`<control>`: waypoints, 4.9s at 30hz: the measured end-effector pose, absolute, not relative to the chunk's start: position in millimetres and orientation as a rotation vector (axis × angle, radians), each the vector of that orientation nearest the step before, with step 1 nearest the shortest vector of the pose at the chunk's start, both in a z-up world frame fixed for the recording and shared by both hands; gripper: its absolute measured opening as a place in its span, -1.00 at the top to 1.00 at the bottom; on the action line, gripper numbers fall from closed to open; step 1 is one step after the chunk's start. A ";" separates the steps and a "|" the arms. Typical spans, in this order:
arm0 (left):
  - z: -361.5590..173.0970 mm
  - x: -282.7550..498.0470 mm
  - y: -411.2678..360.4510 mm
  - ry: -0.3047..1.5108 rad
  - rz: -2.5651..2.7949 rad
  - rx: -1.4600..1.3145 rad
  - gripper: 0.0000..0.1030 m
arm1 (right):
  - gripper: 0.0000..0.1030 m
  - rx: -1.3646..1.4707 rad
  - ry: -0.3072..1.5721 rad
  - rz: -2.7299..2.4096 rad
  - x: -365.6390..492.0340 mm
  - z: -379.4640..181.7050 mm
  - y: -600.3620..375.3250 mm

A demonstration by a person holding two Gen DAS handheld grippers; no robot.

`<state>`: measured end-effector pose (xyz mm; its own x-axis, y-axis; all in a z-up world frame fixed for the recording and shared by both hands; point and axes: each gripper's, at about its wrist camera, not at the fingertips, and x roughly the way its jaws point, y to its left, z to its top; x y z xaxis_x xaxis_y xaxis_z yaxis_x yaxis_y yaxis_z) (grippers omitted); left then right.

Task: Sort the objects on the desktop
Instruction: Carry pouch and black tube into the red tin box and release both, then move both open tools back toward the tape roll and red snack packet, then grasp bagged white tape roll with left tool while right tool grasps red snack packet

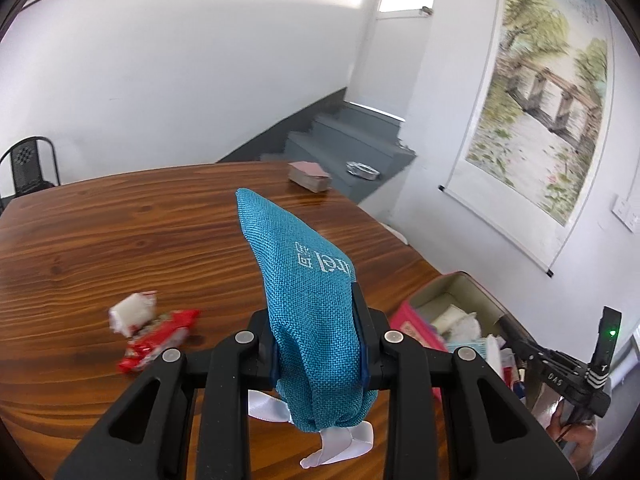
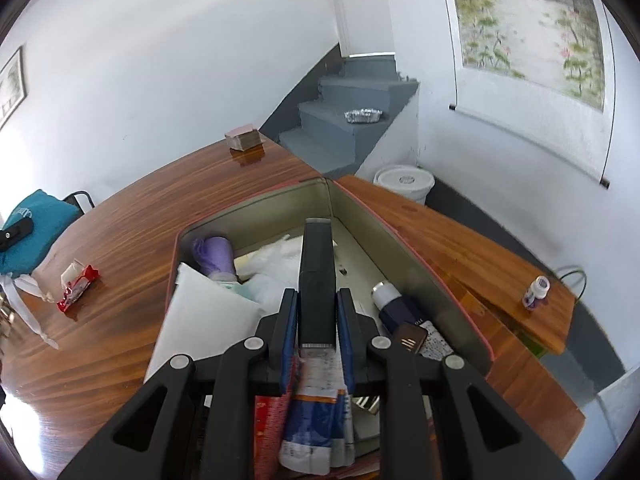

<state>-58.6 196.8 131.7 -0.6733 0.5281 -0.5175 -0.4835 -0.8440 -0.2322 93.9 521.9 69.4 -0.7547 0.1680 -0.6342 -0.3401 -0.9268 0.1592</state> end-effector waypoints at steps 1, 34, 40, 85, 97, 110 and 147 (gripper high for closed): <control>132.0 -57.3 202.5 -0.095 2.447 -0.790 0.42 | 0.55 -0.929 0.388 2.686 95.8 68.6 523.6; 120.8 -41.3 398.2 0.074 2.002 -0.852 -0.16 | -0.38 -0.779 0.441 2.696 134.9 78.0 553.3; 123.9 -47.9 372.2 0.073 2.091 -0.845 -0.16 | -0.39 -0.781 0.445 2.713 131.9 78.7 547.6; 28.1 -191.1 82.0 -0.038 2.606 -1.165 -0.38 | -0.58 -1.051 0.226 3.085 46.0 65.6 341.9; 21.4 -185.5 79.4 -0.080 2.558 -1.147 0.12 | -0.57 -1.198 0.157 3.105 7.3 51.4 309.1; 70.1 -169.9 50.7 -0.174 2.639 -1.031 0.12 | -0.58 -1.438 0.206 3.111 -77.0 32.4 242.0; 88.3 -162.4 43.2 -0.223 2.658 -1.002 0.12 | 0.45 -1.340 0.124 3.069 -70.6 42.6 235.7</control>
